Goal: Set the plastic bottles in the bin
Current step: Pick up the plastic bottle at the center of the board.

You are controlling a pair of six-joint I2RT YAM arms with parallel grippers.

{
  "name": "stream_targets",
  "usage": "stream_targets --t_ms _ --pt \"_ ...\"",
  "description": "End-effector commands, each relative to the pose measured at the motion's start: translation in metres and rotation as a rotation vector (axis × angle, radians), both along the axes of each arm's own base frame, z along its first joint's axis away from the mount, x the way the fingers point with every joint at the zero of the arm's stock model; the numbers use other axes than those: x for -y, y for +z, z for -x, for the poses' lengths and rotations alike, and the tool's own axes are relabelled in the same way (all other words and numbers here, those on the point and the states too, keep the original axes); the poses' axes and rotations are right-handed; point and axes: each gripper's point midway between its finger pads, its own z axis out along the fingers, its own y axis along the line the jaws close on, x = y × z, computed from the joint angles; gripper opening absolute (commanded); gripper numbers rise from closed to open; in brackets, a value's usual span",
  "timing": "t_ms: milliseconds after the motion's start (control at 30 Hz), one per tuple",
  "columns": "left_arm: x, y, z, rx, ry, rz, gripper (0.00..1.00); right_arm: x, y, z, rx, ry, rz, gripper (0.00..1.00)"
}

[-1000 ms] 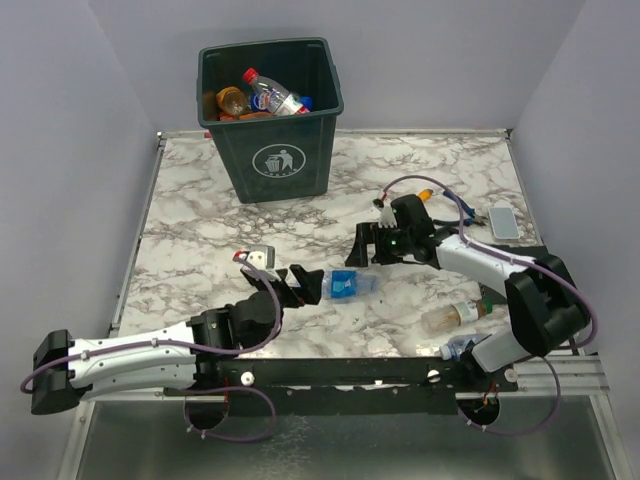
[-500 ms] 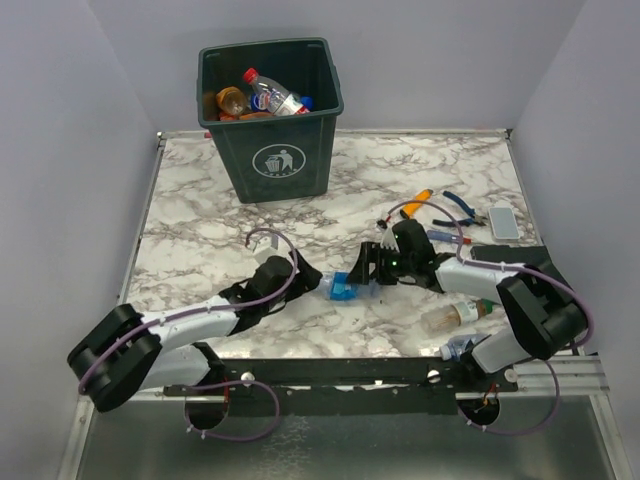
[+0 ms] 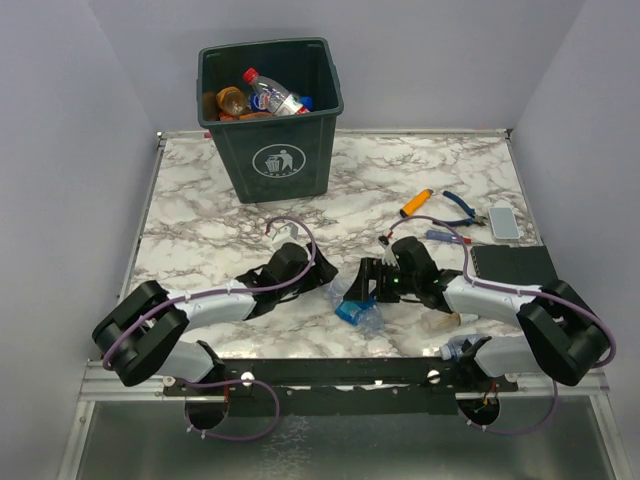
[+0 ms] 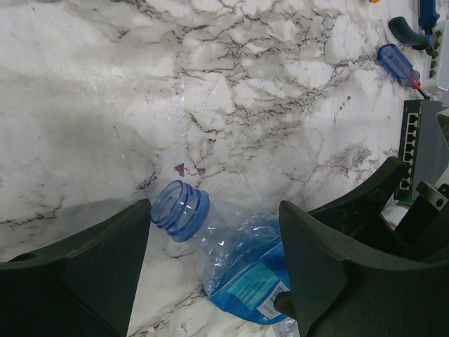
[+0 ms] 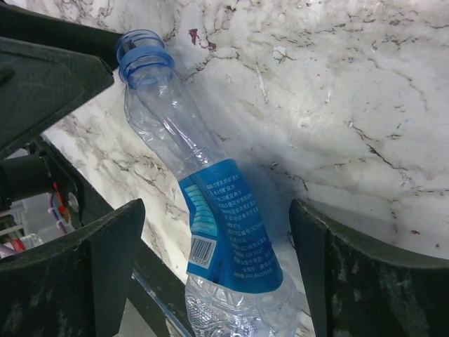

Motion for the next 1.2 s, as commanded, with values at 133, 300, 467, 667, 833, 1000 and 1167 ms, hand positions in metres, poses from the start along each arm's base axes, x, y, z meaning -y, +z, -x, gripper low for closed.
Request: stream_targets --t_ms 133,300,467,667,833,1000,1167 --pt "-0.012 0.012 -0.024 0.088 0.032 -0.108 0.75 0.006 -0.012 0.009 -0.016 0.076 0.075 0.78" --pt "-0.010 0.009 -0.025 0.081 0.021 -0.113 0.74 -0.004 -0.015 0.013 -0.039 0.118 0.022 0.61" --pt "-0.009 0.007 -0.024 0.077 0.014 -0.109 0.74 -0.010 -0.015 0.012 -0.037 0.129 -0.011 0.42" --pt "-0.017 0.028 -0.029 0.119 0.047 -0.107 0.75 -0.010 0.003 0.002 0.041 0.103 -0.024 0.01" --pt "-0.038 0.088 -0.047 0.253 0.138 -0.121 0.88 -0.004 0.059 -0.019 0.232 0.062 -0.022 0.00" --pt "-0.061 0.176 -0.061 0.467 0.238 -0.077 0.99 0.011 0.140 -0.028 0.544 0.051 -0.064 0.00" --pt "-0.041 0.260 -0.058 0.651 0.137 0.085 0.99 0.024 0.192 -0.029 0.793 0.026 -0.107 0.00"
